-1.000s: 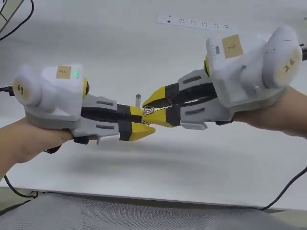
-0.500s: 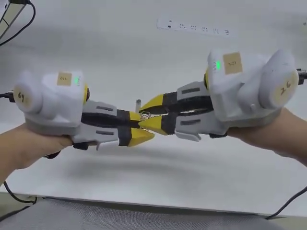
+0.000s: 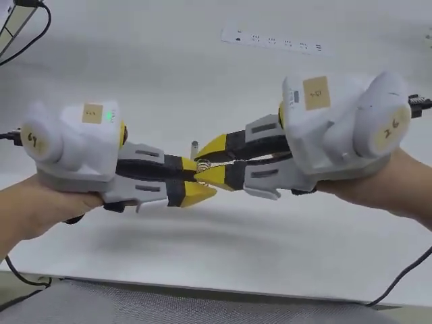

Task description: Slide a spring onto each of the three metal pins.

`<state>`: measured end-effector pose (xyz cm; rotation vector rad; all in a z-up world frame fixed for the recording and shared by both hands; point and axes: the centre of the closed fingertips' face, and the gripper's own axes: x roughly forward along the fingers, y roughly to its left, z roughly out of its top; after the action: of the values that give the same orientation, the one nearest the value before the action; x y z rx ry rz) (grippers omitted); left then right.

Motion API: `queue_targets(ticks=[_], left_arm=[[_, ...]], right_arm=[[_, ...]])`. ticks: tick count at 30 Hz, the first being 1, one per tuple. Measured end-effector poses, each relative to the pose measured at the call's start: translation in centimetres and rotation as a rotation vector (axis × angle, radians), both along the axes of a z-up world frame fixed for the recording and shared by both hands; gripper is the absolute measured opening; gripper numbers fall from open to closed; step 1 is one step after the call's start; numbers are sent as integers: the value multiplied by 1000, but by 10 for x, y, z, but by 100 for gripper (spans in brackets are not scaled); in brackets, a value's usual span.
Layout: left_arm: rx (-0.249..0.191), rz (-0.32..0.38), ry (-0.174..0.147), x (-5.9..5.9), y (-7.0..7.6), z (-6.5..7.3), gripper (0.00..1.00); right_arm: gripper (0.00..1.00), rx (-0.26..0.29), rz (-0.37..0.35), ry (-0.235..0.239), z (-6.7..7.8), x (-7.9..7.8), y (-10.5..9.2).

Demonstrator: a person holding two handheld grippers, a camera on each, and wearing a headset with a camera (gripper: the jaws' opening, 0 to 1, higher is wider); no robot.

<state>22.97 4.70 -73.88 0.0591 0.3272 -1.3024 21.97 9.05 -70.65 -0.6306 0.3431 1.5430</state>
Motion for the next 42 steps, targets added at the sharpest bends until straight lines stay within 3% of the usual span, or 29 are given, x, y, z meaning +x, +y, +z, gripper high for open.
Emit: queue_targets(ticks=[17, 37, 42], left_arm=[[4, 24, 4, 3, 1, 0, 7], [24, 82, 1, 8, 14, -10, 32], [38, 114, 2, 11, 21, -14, 44]], right_arm=[[7, -21, 0, -16, -1, 2, -1], [7, 0, -53, -10, -1, 12, -5], [7, 7, -69, -10, 0, 15, -7]])
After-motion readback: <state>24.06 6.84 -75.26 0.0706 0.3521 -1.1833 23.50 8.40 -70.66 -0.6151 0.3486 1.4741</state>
